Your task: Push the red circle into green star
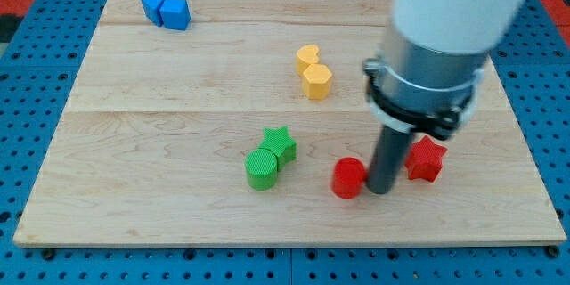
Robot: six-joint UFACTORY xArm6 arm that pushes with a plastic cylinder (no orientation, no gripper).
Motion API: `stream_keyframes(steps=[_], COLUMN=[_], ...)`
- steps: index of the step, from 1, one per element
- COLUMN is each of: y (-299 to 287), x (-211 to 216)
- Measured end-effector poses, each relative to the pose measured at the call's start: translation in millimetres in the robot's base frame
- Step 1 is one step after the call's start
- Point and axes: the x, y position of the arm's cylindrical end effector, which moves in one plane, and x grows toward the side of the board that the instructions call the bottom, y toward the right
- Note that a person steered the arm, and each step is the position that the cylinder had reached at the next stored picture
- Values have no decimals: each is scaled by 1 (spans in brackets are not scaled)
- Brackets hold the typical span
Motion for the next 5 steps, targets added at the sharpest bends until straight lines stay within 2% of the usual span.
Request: stream_keyframes(steps=[2, 3, 4, 5], y=[-8, -52, -114, -119], x=[20, 9, -33, -45])
